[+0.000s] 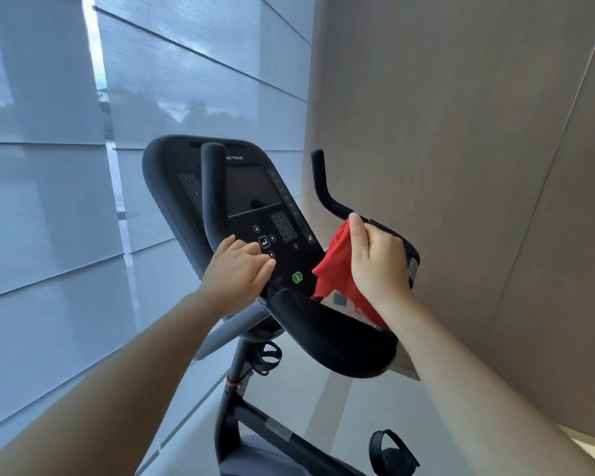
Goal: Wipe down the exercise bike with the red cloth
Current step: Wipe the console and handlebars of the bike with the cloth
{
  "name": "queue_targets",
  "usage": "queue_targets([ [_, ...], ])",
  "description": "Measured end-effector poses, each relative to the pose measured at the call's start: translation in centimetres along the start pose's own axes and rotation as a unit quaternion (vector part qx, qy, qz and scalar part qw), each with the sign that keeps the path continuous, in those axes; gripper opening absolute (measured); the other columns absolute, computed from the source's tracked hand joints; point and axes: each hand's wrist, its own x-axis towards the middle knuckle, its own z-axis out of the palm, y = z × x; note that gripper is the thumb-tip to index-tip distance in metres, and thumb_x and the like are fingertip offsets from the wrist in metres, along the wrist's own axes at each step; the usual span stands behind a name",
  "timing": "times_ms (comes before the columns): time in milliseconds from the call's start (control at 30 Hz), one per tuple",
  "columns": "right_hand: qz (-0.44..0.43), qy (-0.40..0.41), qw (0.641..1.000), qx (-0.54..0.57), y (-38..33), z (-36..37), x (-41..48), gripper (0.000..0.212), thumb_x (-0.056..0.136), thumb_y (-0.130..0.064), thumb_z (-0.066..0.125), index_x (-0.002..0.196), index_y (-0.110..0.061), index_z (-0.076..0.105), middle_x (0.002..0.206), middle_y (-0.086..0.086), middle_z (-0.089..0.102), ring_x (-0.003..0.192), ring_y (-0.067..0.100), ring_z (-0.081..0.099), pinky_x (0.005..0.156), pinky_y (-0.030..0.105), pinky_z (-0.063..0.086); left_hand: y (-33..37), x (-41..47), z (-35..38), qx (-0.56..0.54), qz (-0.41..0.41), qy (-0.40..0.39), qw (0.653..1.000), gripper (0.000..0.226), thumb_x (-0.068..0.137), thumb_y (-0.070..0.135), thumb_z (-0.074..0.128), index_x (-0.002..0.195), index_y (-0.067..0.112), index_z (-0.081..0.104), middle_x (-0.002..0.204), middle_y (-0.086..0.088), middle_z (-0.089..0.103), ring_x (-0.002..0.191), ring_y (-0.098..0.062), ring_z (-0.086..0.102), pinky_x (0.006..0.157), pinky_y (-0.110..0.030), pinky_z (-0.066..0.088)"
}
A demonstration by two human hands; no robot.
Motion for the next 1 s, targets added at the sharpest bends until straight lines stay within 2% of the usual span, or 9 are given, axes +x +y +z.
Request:
queue_targets([
  [133, -0.034, 0.115, 0.993, -0.016, -1.7, 1.5, -0.9, 0.044, 0.098, -0.032, 0.035, 0.074, -0.006, 0.061, 0.065, -0.012, 0.049, 0.056, 0.008, 0.046, 0.055, 0.014, 0.031, -0.1, 0.0, -0.1, -0.018, 0.014, 0.001, 1.0, 0.043, 0.1, 0.035, 0.025, 0.075, 0.022, 0.057, 0.079, 0.008, 0.042, 0.089, -0.021, 0.05, 0.109, -0.039, 0.023],
  [267, -0.043, -0.033, 0.998, -0.031, -1.4, 2.4, -7.5, 0.05, 0.098, -0.043, 0.03, 0.082, -0.008, 0.063, 0.078, -0.005, 0.059, 0.074, 0.015, 0.056, 0.076, 0.033, 0.047, -0.9, 0.1, 0.1, -0.02, 0.036, -0.001, 0.999, 0.04, 0.101, 0.034, 0.03, 0.083, 0.022, 0.063, 0.083, 0.007, 0.047, 0.094, -0.022, 0.051, 0.111, -0.037, 0.018],
  [367, -0.04, -0.071, 0.995, -0.06, -0.8, 1.2, -9.6, 0.051, 0.098, -0.047, 0.028, 0.087, -0.014, 0.066, 0.091, -0.007, 0.066, 0.091, 0.008, 0.059, 0.092, 0.035, 0.044, -1.2, 0.2, 0.2, -0.026, 0.056, 0.003, 0.998, 0.041, 0.101, 0.035, 0.028, 0.089, 0.023, 0.066, 0.088, 0.004, 0.055, 0.097, -0.022, 0.051, 0.111, -0.037, 0.017],
  [567, 0.08, 0.008, 0.993, -0.084, -2.9, 0.8, -7.0, 0.05, 0.094, -0.047, 0.032, 0.075, -0.021, 0.07, 0.088, -0.01, 0.069, 0.089, 0.007, 0.062, 0.079, 0.026, 0.046, -1.6, 0.2, 0.2, -0.017, 0.091, 0.01, 0.996, 0.047, 0.101, 0.037, 0.022, 0.085, 0.023, 0.064, 0.087, 0.004, 0.054, 0.094, -0.022, 0.052, 0.11, -0.033, 0.019],
  [633, 0.205, -0.081, 0.963, -0.155, -3.3, 1.6, -5.2, 0.045, 0.092, -0.051, 0.032, 0.103, -0.026, 0.067, 0.112, -0.006, 0.064, 0.108, 0.016, 0.057, 0.089, 0.03, 0.043, -1.7, 0.3, 0.1, -0.016, 0.102, 0.013, 0.995, 0.052, 0.099, 0.039, 0.016, 0.083, 0.022, 0.063, 0.086, 0.003, 0.055, 0.092, -0.022, 0.053, 0.11, -0.033, 0.02],
  [700, 0.295, -0.234, 0.895, -0.239, -3.4, 2.4, -5.2, 0.056, 0.091, -0.059, 0.026, 0.131, -0.029, 0.049, 0.136, -0.001, 0.049, 0.125, 0.025, 0.044, 0.102, 0.041, 0.035, -1.8, 0.2, 0.2, -0.019, 0.109, 0.015, 0.994, 0.053, 0.098, 0.039, 0.015, 0.084, 0.022, 0.063, 0.087, 0.003, 0.056, 0.092, -0.022, 0.053, 0.111, -0.034, 0.019],
  [767, 0.274, -0.258, 0.874, -0.308, -3.5, 3.1, -7.5, 0.064, 0.09, -0.062, 0.018, 0.138, -0.026, 0.039, 0.137, 0.005, 0.047, 0.124, 0.028, 0.043, 0.105, 0.047, 0.032, -2.0, 0.2, 0.2, -0.028, 0.118, 0.023, 0.992, 0.057, 0.098, 0.041, 0.012, 0.085, 0.022, 0.064, 0.086, 0.002, 0.056, 0.09, -0.023, 0.053, 0.111, -0.035, 0.02],
  [900, 0.132, -0.134, 0.923, -0.336, -5.0, 2.8, -12.4, 0.068, 0.086, -0.064, 0.022, 0.135, -0.022, 0.045, 0.13, 0.004, 0.051, 0.12, 0.024, 0.044, 0.103, 0.044, 0.033, -2.0, 0.1, 0.2, -0.043, 0.129, 0.048, 0.99, 0.071, 0.087, 0.045, -0.001, 0.083, 0.019, 0.065, 0.084, -0.002, 0.058, 0.087, -0.028, 0.054, 0.109, -0.037, 0.021],
  [1000, 0.153, -0.161, 0.928, -0.301, -4.6, 1.9, -12.0, 0.066, 0.084, -0.069, 0.025, 0.135, -0.032, 0.045, 0.139, 0.003, 0.044, 0.13, 0.026, 0.035, 0.108, 0.053, 0.026, -2.0, 0.0, 0.4, -0.042, 0.133, 0.059, 0.988, 0.069, 0.089, 0.044, 0.002, 0.08, 0.017, 0.065, 0.081, -0.003, 0.057, 0.083, -0.028, 0.053, 0.107, -0.038, 0.025],
])
